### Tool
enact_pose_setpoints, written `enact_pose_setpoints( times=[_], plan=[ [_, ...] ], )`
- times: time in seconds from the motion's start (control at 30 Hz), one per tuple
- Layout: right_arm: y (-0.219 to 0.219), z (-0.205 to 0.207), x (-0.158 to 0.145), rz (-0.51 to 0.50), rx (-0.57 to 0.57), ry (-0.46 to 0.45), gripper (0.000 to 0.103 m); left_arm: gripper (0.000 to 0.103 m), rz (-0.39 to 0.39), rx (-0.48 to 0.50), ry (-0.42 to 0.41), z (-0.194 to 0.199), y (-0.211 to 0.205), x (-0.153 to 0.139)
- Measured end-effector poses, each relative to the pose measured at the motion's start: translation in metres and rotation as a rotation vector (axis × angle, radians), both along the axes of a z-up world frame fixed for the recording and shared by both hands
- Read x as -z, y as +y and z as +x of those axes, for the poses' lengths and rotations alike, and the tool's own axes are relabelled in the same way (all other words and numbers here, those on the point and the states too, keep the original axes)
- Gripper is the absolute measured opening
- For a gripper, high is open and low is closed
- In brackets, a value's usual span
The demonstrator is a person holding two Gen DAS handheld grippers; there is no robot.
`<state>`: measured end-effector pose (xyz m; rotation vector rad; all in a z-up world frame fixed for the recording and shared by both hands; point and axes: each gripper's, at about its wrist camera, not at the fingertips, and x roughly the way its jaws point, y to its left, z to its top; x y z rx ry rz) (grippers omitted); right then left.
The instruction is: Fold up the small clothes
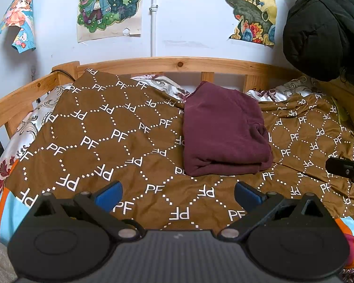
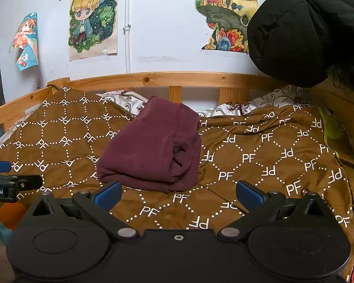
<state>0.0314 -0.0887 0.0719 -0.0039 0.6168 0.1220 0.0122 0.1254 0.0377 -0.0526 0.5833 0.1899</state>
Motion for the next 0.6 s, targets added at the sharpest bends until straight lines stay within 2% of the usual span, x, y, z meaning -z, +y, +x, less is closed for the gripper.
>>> enact_pose_setpoints(
  times=[0.6],
  plan=[
    [0.0005,0.0005,0.0008,-0.009,-0.011,0.001,0.102,0.102,0.0,0.0,0.002,-0.0001,0.0006,0.0006]
  ],
)
